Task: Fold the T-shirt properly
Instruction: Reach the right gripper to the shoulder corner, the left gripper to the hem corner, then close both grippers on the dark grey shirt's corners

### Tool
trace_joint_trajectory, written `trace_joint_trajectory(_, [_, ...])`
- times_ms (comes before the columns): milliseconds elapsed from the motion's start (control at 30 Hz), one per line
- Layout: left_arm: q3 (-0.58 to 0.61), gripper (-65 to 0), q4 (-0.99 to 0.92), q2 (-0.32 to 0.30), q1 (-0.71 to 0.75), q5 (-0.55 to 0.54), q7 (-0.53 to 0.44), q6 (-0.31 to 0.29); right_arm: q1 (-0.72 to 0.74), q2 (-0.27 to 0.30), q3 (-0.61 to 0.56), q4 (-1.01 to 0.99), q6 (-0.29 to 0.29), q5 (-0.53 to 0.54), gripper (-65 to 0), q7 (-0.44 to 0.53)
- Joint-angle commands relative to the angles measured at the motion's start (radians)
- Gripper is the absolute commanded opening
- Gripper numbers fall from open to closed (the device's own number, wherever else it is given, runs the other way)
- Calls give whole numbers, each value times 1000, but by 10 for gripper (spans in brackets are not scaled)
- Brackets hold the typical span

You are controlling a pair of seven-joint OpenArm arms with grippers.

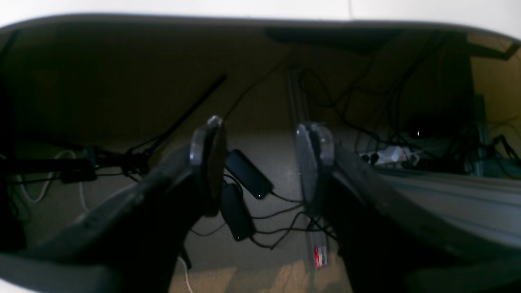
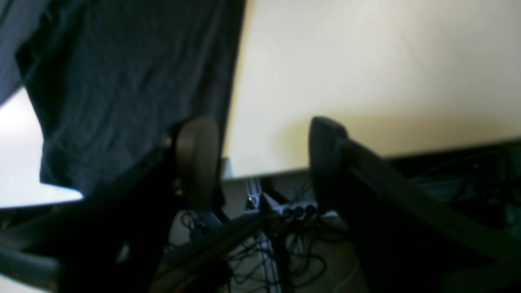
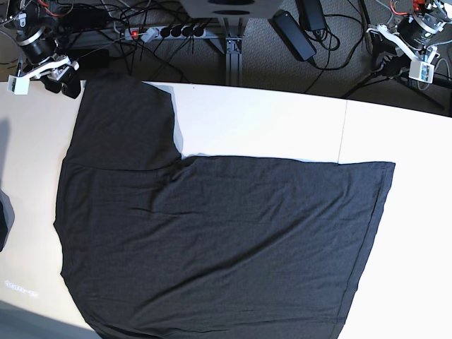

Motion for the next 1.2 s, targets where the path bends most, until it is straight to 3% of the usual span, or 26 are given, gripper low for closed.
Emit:
trace_joint_trajectory(0, [-22,-333,14,-11,10,-18,-9,-14,2,13,-8,-1,34,6,-288,2])
trace_joint_trajectory(300, [-167,-333,14,-15,-8,-114,-1,-14,17,-13,-148,-10,34,-3,-289,-4])
trace_joint_trajectory(600, [-174,-334,12,-93,-76,-106,18,-8,18,-130,-177,-10,34,-9,-290,-4])
trace_joint_trajectory(700, [-175,-334,7,-112,-106,-108,61,45,17,-166,-177,-10,34,-8,-290,-4])
trace_joint_trajectory(867, [-174,-334,-36,-111,-167,-128,101,53,26,-212,-177,-10,34,-2,-293,-4])
trace_joint_trajectory(1033, [-174,-334,-111,-112,-250,-134,115,52,37,-225,-177,-10,34,-13,-389,-3])
trace_joint_trajectory(1167, [-173,-334,-219,-137,-354,-134,115,49,48,-225,-177,-10,34,-60,-403,12])
